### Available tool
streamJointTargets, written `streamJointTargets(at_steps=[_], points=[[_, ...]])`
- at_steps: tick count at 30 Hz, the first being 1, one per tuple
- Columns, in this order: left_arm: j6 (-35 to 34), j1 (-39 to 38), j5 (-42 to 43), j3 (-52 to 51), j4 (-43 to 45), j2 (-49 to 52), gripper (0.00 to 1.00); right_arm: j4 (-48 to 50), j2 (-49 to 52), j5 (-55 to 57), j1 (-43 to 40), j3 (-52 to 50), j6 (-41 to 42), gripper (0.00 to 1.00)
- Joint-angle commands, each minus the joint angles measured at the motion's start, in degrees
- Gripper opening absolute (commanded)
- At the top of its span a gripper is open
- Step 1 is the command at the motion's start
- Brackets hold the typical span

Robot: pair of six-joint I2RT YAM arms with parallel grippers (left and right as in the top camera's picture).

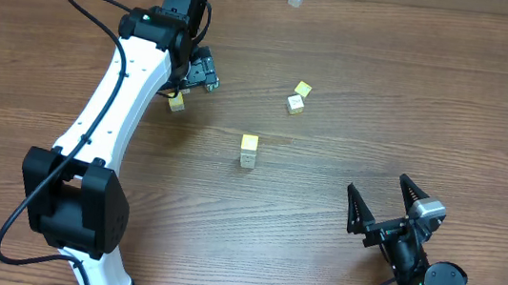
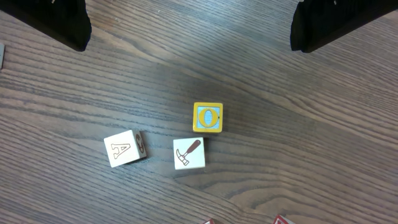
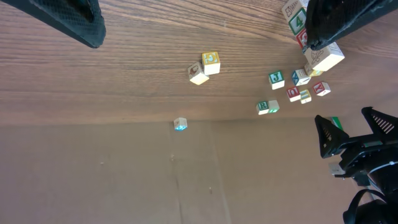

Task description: Form a tower

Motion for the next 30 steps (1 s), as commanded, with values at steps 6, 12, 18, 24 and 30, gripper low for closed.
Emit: streamJointTargets(at_steps=[6, 12, 18, 24, 30], points=[[1.29, -0.33, -1.64, 0.42, 0.55, 0.13, 1.00, 0.31, -0.52, -0.04, -0.26, -0.59, 0.13, 1.00], [1.27, -0.35, -1.20, -4.87, 10.67, 0.13, 1.00, 0.31, -0.52, -0.04, -0.26, -0.59, 0.13, 1.00], [1.29, -0.39, 0.33, -12.59, 21.92, 0.13, 1.00, 0.31, -0.52, -0.04, -0.26, -0.59, 0.13, 1.00], [1.31, -0.37, 1.64, -20.48, 32.15, -1.11, 1.00, 0.31, -0.52, -0.04, -0.26, -0.59, 0.13, 1.00], [1.31, -0.37, 1.60, -30.27, 41.18, -7.61, 1.00, 0.31, -0.52, -0.04, -0.26, -0.59, 0.13, 1.00]])
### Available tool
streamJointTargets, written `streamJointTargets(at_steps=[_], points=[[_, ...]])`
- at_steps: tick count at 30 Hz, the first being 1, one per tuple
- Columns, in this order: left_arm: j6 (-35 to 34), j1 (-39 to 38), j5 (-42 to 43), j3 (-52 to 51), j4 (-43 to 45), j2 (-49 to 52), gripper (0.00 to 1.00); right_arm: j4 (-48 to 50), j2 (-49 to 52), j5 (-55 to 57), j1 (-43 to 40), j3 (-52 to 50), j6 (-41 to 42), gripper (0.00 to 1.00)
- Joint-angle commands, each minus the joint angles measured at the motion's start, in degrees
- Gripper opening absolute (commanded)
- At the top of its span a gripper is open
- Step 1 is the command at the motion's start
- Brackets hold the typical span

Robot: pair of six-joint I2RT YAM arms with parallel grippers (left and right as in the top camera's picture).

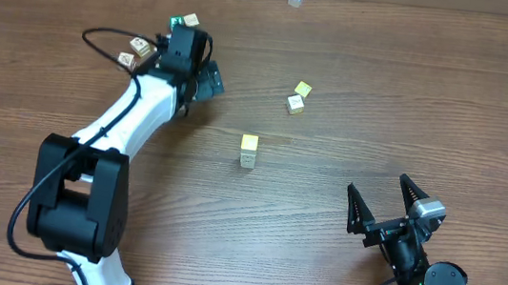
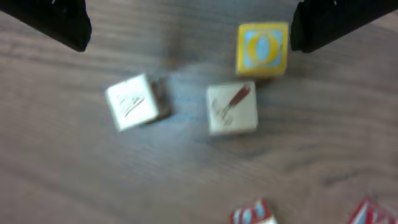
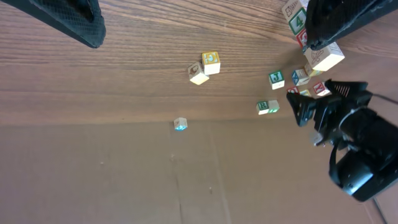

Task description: Form a tower

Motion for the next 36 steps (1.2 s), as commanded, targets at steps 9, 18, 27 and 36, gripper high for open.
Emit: streamJointTargets(at_steps=[9, 18, 27, 36], points=[[0.98, -0.37, -0.39, -21.53, 17.86, -16.22, 1.00, 0.31, -0.52, -0.04, -0.26, -0.59, 0.13, 1.00], [0.98, -0.37, -2.82, -37.46, 36.04, -22.40, 1.00, 0.31, -0.52, -0.04, -0.26, -0.59, 0.13, 1.00], [2.69, -0.37, -2.93, -41.77, 40.19, -23.87, 1.00, 0.31, -0.52, -0.04, -0.26, -0.59, 0.13, 1.00], [2.67, -0.39, -2.54, -43.08, 40.81, -25.14, 1.00, 0.31, -0.52, -0.04, -0.26, -0.59, 0.13, 1.00]])
